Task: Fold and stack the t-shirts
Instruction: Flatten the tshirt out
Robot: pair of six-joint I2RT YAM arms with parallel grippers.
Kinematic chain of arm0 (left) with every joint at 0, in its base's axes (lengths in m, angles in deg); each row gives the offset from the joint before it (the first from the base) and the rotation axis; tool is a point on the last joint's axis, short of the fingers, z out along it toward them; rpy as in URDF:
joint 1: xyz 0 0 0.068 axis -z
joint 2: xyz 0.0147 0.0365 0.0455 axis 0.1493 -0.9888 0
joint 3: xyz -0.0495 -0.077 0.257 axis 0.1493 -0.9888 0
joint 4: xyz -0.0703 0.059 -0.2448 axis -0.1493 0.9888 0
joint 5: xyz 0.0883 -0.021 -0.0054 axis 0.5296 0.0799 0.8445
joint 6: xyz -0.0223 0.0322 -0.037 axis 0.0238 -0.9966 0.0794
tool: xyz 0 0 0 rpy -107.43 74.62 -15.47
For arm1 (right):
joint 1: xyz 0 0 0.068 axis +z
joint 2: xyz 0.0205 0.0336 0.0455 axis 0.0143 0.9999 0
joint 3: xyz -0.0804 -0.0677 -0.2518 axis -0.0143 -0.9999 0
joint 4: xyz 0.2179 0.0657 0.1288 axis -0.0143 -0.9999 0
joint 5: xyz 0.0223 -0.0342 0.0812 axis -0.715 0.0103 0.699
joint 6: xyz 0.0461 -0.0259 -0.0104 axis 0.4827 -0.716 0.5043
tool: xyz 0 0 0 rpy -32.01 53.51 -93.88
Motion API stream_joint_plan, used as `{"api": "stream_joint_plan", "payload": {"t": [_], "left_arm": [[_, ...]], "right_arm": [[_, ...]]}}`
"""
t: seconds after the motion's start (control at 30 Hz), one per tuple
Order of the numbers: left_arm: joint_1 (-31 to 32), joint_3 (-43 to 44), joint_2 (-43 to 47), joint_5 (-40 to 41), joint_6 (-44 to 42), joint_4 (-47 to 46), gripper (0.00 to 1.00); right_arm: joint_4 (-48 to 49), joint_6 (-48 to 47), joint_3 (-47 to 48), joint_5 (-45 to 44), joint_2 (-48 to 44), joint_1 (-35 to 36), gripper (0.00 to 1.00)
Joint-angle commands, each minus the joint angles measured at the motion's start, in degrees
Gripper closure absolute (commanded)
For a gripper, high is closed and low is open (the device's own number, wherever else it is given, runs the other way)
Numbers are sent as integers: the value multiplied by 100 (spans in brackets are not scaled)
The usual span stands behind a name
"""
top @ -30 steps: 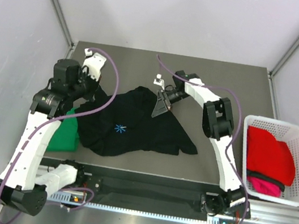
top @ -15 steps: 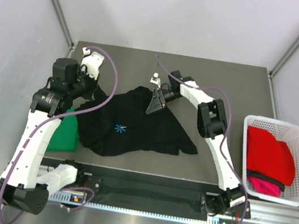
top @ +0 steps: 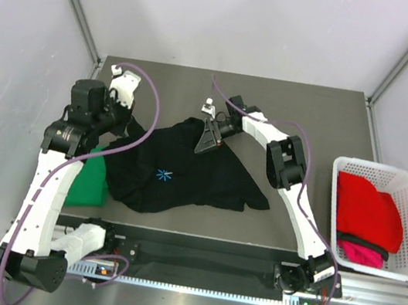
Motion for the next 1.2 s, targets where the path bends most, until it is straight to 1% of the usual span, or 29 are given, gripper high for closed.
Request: {"api": "stream_joint_plan", "payload": {"t": [0.0, 0.03, 0.2, 0.23, 0.33, 0.47, 0.6, 0.63, 0.7, 0.73, 0.77, 0.8, 0.83, 0.87, 0.9, 0.93, 0.97, 1.0, 1.03, 1.07, 1.1, 1.13, 1.17], "left_arm": [[-55, -18, 1, -107, 11, -217, 100], [-64, -18, -7, -124, 20, -217, 100], [-73, -18, -16, -116, 3, -234, 100], [-73, -9, -16, -116, 3, -234, 100], [-82, -18, -7, -107, 3, -252, 100], [-90, -53, 28, -72, -6, -287, 100], [-108, -97, 28, -54, -15, -331, 100], [-108, -88, 36, -54, -24, -340, 100], [-117, -27, -16, -63, -32, -357, 100], [-117, 112, -42, -106, -41, -340, 100], [-108, 209, -130, -133, -41, -331, 100], [-108, 324, -183, -159, -50, -331, 100], [-108, 577, -253, -220, -41, -366, 100], [-108, 719, -428, -247, -50, -436, 100], [-108, 1025, -508, -282, -41, -471, 100], [-108, 1193, -613, -300, -24, -524, 100], [-108, 1395, -849, -370, 2, -542, 100], [-108, 1849, -982, -405, 20, -507, 100], [-108, 2089, -1131, -449, 90, -463, 100], [-108, 2326, -1393, -528, 134, -419, 100], [-117, 2772, -1518, -555, 143, -332, 100], [-99, 2986, -1737, -564, 187, -314, 100], [-99, 3197, -1852, -590, 196, -279, 100]], "right_arm": [[365, 39, 198, 73, 257, 203, 57], [374, 57, 198, 56, 274, 203, 60], [383, 101, 171, -6, 257, 221, 62], [374, 101, 163, -41, 240, 212, 66], [357, 101, 75, -76, 196, 212, 73], [321, 75, -39, -67, 90, 212, 72], [356, 31, -40, -199, 20, 212, 92], [261, -13, -48, -234, -59, 203, 100], [-20, -425, -13, -304, -243, 134, 100], [-361, -592, 4, -496, -557, 72, 100], [-538, -950, 30, -637, -760, -7, 100], [-801, -1119, 39, -795, -971, -225, 100], [-873, -1269, 48, -1145, -1478, -384, 100], [-909, -1505, 48, -1340, -1753, -533, 100], [-970, -1664, 40, -1551, -2051, -857, 100], [-971, -1840, 48, -2075, -2655, -1034, 100], [-979, -2198, 48, -2350, -2957, -1210, 100], [-945, -2402, 57, -2605, -3264, -1542, 100], [-927, -2595, 57, -3060, -3833, -1694, 100], [-892, -2937, 40, -3282, -4117, -1834, 100], [-796, -3071, 31, -3484, -4381, -2071, 100], [-734, -3316, 13, -3887, -4888, -2169, 100], [-681, -3431, 4, -4108, -5128, -2239, 100]]}}
